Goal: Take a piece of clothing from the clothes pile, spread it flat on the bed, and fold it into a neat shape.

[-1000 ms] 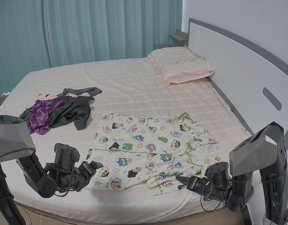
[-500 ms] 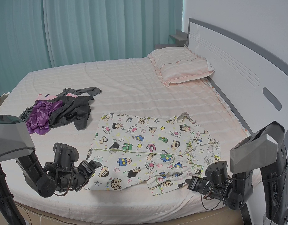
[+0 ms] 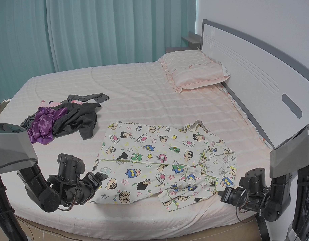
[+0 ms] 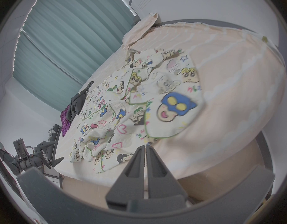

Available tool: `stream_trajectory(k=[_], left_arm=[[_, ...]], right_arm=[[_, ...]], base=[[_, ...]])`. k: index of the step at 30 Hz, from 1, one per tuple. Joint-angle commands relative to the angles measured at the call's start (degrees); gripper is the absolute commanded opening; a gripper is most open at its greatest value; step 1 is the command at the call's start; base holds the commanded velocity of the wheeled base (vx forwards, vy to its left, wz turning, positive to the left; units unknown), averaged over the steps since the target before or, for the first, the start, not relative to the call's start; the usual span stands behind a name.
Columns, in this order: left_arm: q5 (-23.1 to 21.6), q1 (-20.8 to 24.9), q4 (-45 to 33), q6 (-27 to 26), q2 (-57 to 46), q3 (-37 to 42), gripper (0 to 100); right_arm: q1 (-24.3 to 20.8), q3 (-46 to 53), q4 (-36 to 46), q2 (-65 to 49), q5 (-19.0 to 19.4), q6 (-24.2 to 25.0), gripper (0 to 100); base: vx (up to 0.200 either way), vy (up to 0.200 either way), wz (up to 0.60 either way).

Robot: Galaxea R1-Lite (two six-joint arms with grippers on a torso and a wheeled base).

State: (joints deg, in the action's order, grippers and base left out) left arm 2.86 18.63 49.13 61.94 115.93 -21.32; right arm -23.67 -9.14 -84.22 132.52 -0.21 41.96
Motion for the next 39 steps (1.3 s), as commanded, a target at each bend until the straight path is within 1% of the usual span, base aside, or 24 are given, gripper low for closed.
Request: stream_trajectory(k=[1,2,4,6,8,9,12,15,16,17,18,20,24,25,27,30,32,35,38,39], left_arm=[[0.04,0.01,0.0,0.02,0.08,-0.04,100],[0.04,0.01,0.0,0.02,0.08,-0.12,100],[0.04,0.01,0.0,0.02,0.17,-0.12,100],[0.04,0.01,0.0,0.02,0.17,-0.04,100],[0.04,0.01,0.0,0.02,0.17,-0.04,100],[0.04,0.01,0.0,0.02,0.17,-0.04,100],[0.04,0.01,0.0,0.02,0.17,0.05,100],[0.04,0.01,0.0,0.02,0.17,-0.04,100],[0.04,0.01,0.0,0.02,0.17,-0.04,100],[0.04,0.01,0.0,0.11,0.26,-0.04,100],[-0.05,0.01,0.0,0.11,0.26,-0.04,100],[-0.23,0.01,0.0,0.2,0.17,0.05,100],[-0.4,0.01,0.0,0.2,0.17,0.14,100],[-0.58,0.36,-0.61,0.11,0.17,0.58,100],[-0.67,1.59,-0.61,-1.82,0.43,2.34,100],[-0.67,1.85,-0.61,-6.31,0.87,4.71,100],[-0.67,1.76,-0.61,-7.18,1.4,5.06,100],[-0.32,1.59,-0.7,-7.45,1.75,5.33,100],[-0.23,1.59,-0.61,-7.45,2.98,5.5,100],[0.39,1.68,-0.09,-7.54,5.18,4.97,100]], right_arm=[[4.95,5.1,-0.06,-6.31,3.11,-2.85,0],[5.22,6.33,-0.06,-6.31,4.87,-3.29,0],[4.6,6.86,-0.15,-5.7,5.83,-3.11,0],[3.2,6.24,-0.24,-4.12,5.66,-2.5,0],[2.76,5.1,-0.68,-2.45,5.3,-2.15,0],[2.76,3.87,-1.47,-1.04,5.13,-1.97,100],[3.55,2.55,-2.7,1.25,4.6,-2.06,100],[8.21,-1.05,-3.14,1.6,4.34,-2.5,100],[8.73,-1.49,-3.05,1.6,4.43,-2.5,100],[11.37,-3.51,-2.44,1.25,4.6,-2.85,100],[12.86,-4.57,-2.0,1.25,4.78,-2.94,100],[14.62,-5.45,-1.03,1.16,5.3,-3.2,100],[14.8,-5.27,-0.5,1.25,5.74,-3.29,100],[13.57,-4.66,-0.94,1.42,5.92,-3.02,100],[12.86,-4.22,-1.12,0.81,5.48,-2.67,100],[12.78,-2.9,-1.2,-0.69,5.74,-2.32,100],[12.25,-2.11,-1.38,-1.22,5.74,-1.53,100],[11.55,-0.7,-2.61,-2.09,5.74,0.14,100],[10.58,0.27,-3.84,-2.18,5.74,0.14,100],[9.96,1.06,-4.98,-2.09,5.74,0.14,100]], base=[[0.0,0.0,0.0],[0.0,0.0,0.0],[0.0,0.0,0.0],[0.0,0.0,0.0],[0.0,0.0,0.0],[0.0,0.0,0.0],[0.0,0.0,0.0],[0.0,0.0,0.0],[0.0,0.0,0.0],[0.0,0.0,0.0],[0.0,0.0,0.0],[0.0,0.0,0.0],[0.0,0.0,0.0],[0.0,0.0,0.0],[0.0,0.0,0.0],[0.0,0.0,0.0],[0.0,0.0,0.0],[0.0,0.0,0.0],[0.0,0.0,0.0],[0.0,0.0,0.0]])
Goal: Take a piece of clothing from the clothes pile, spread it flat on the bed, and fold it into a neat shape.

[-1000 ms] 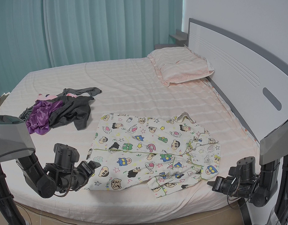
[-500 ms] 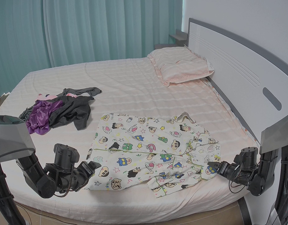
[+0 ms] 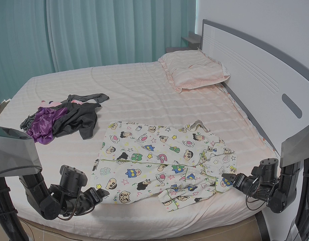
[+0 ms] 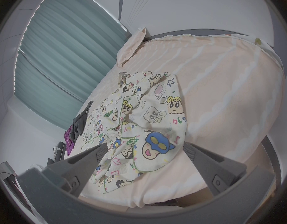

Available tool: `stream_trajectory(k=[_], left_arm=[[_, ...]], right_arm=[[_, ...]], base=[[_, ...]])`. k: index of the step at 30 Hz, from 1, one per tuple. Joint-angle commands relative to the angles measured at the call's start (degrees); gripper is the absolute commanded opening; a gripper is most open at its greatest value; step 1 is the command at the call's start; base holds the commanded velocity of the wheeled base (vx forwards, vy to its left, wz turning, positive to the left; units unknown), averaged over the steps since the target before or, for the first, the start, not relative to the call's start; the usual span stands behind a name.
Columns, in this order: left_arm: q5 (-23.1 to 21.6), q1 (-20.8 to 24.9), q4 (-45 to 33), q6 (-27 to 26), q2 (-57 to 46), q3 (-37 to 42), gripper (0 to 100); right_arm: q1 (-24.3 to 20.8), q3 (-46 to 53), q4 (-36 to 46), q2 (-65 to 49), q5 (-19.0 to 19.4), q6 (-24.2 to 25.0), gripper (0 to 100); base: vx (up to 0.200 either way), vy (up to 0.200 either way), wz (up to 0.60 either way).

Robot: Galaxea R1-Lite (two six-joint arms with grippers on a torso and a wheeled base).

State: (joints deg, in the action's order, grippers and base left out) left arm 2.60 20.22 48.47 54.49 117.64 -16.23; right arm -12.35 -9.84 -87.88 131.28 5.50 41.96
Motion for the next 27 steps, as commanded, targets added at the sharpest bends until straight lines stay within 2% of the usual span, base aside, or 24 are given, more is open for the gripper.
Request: stream_trajectory(k=[1,4,11,17,21,26,27], left_arm=[[1.36,-0.19,0.84,-0.09,4.53,-0.56,100],[4.17,-2.38,3.65,0.62,5.67,-3.37,100],[2.41,-6.6,5.14,1.76,3.39,-7.5,100],[1.97,-8.18,3.21,1.14,8.13,-16.38,100],[-0.49,-8.18,0.05,-1.14,10.42,-20.25,100],[-1.19,-8.18,0.05,-4.66,11.47,-20.69,100],[-1.19,-8.1,0.22,-7.21,12.44,-20.78,100]], right_arm=[[-1.63,2.02,-1.77,-0.76,-0.05,0.14,100],[-2.06,2.1,-1.85,-1.38,-0.14,0.23,100],[-2.24,2.19,-1.85,-3.05,-0.14,0.23,100],[-3.03,2.28,-1.85,-2.87,-0.22,0.4,100],[-3.38,2.63,-1.85,-2.96,-0.31,0.49,100],[-3.65,2.89,-1.85,-2.87,-0.58,0.4,100],[-3.82,2.98,-1.85,-2.87,-0.75,0.49,100]], base=[[0.0,0.0,0.0],[0.0,0.0,0.0],[0.0,0.0,0.0],[0.0,0.0,0.0],[0.0,0.0,0.0],[0.0,0.0,0.0],[0.0,0.0,0.0]])
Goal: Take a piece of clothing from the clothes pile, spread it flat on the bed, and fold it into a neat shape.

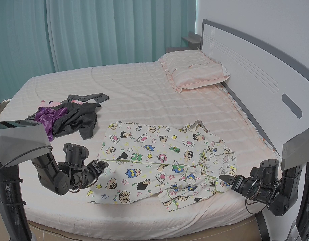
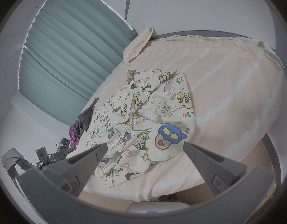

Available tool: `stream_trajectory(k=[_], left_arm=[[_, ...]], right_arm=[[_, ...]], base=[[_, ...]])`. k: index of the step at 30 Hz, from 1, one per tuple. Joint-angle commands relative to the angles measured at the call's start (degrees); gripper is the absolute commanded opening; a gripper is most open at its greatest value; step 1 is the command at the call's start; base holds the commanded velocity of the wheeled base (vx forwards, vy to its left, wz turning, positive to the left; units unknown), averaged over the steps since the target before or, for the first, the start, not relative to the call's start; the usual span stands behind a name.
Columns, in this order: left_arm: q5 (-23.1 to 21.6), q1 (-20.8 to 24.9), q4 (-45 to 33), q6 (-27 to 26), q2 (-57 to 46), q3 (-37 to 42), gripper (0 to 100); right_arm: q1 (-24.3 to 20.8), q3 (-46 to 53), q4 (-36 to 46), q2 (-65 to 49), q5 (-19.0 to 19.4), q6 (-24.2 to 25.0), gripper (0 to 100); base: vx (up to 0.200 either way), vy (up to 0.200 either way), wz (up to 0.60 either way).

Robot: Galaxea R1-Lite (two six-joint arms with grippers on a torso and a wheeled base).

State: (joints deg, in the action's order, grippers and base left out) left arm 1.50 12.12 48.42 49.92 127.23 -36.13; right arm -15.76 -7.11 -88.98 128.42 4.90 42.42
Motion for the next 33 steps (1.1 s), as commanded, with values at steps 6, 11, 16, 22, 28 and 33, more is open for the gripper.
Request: stream_trajectory(k=[6,11,16,22,28,33], left_arm=[[-0.01,-0.34,0.18,-3.87,3.64,-2.01,100],[-0.09,-0.25,0.01,-4.57,4.16,-2.01,100],[-0.09,-0.25,0.27,-7.03,4.69,-1.4,100],[-0.09,-0.16,0.36,-6.41,4.34,-2.19,100],[0.52,-0.96,-1.22,2.64,3.11,-7.55,100],[-0.27,-0.69,-6.23,3.78,3.55,-9.13,100]], right_arm=[[-0.5,0.43,-0.76,0.26,-0.42,0.03,100],[-0.5,0.52,-0.76,0.34,-0.42,0.03,100],[-0.5,0.78,-0.76,0.34,-0.42,0.03,100],[-0.5,0.87,-0.76,0.34,-0.42,0.03,100],[-0.59,0.87,-0.76,0.34,-0.42,0.03,100],[-1.2,0.87,-0.76,0.34,-0.51,0.03,100]], base=[[0.0,0.0,0.0],[0.0,0.0,0.0],[0.0,0.0,0.0],[0.0,0.0,0.0],[0.0,0.0,0.0],[0.0,0.0,0.0]])
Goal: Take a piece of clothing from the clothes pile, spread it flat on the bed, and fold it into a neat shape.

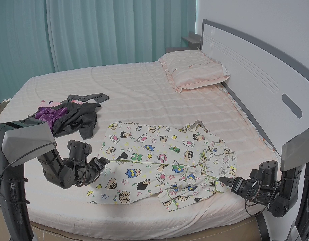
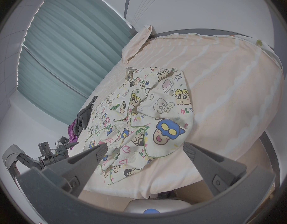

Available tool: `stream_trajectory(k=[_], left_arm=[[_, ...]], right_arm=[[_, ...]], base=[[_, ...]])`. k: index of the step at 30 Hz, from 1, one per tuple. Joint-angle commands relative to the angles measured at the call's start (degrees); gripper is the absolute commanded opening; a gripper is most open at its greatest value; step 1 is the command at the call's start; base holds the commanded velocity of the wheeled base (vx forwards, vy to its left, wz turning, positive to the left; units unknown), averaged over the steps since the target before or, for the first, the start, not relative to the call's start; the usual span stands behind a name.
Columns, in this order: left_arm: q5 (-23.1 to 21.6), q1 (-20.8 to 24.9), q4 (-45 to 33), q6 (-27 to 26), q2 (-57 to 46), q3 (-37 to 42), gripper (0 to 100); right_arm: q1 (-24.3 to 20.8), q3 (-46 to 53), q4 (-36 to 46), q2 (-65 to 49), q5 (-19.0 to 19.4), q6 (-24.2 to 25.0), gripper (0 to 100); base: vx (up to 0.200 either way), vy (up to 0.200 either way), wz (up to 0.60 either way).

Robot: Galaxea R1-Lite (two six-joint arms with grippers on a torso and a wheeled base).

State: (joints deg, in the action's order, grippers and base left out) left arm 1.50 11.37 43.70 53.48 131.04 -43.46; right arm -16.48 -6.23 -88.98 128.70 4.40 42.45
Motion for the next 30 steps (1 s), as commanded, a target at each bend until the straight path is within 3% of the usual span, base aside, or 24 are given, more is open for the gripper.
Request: stream_trajectory(k=[1,30], left_arm=[[-0.27,0.05,-1.78,0.22,-0.17,-2.24,100],[-0.09,0.23,-1.69,3.12,-4.91,1.45,100]], right_arm=[[-0.57,-0.01,-0.76,0.15,-0.01,0.0,100],[-1.54,-0.1,-0.85,0.94,-1.59,0.0,100]], base=[[0.0,0.0,0.0],[0.0,0.0,0.0]])
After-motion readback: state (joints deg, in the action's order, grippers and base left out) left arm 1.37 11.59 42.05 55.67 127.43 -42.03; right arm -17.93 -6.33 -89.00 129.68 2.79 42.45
